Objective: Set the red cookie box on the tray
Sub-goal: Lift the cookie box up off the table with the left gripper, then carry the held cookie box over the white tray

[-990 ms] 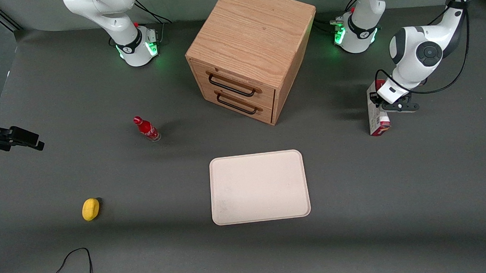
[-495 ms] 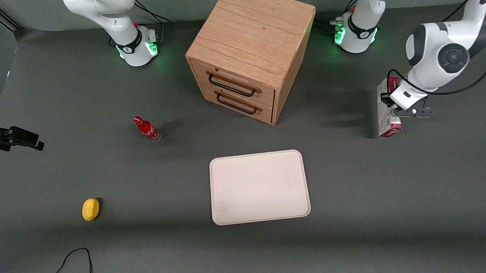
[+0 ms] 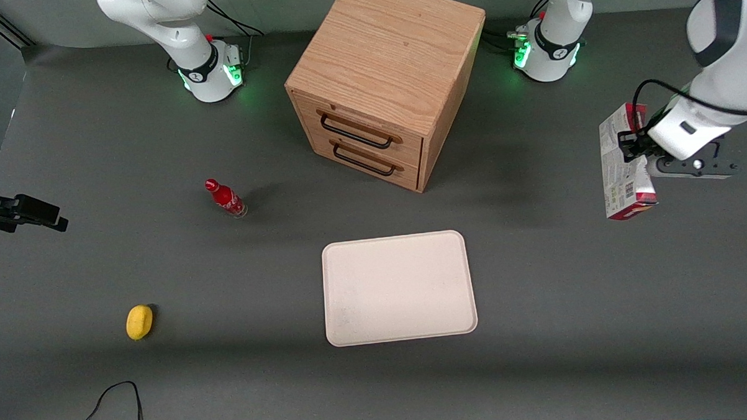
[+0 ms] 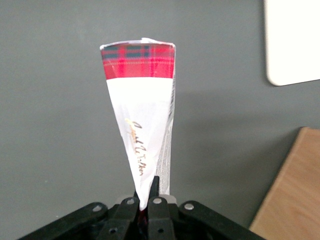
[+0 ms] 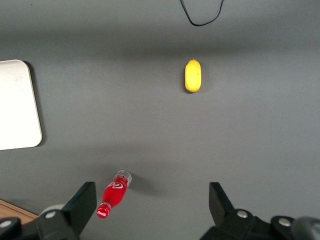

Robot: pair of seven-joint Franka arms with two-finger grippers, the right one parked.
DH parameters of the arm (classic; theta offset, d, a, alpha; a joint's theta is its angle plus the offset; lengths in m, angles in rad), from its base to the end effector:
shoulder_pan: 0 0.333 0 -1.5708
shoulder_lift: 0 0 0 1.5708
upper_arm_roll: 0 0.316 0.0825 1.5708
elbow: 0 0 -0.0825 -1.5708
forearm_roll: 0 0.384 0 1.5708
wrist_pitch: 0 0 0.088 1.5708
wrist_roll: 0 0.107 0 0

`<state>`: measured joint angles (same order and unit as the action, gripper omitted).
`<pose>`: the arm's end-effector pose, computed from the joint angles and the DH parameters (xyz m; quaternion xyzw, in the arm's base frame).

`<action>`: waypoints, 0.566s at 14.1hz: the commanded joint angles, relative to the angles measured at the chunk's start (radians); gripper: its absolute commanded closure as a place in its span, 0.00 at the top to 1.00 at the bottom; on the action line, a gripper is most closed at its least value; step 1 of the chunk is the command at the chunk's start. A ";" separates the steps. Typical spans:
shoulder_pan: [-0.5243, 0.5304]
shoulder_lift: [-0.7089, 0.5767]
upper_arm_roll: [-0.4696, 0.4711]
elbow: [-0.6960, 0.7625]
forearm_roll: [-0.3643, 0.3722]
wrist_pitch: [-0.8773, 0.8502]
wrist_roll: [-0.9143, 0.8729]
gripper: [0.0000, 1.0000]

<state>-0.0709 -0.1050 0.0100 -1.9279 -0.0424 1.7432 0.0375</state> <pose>0.5194 -0.0353 0.5264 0.9980 -0.0447 -0.0401 0.0208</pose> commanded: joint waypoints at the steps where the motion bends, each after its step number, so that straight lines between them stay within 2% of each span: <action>1: -0.041 0.129 -0.030 0.251 -0.043 -0.117 -0.020 0.00; 3: -0.067 0.207 -0.070 0.381 -0.053 -0.154 -0.074 0.00; 8: -0.171 0.439 -0.165 0.611 -0.048 -0.151 -0.379 0.00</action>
<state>-0.1940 0.1989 -0.1386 -1.4790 -0.0886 1.6265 -0.2308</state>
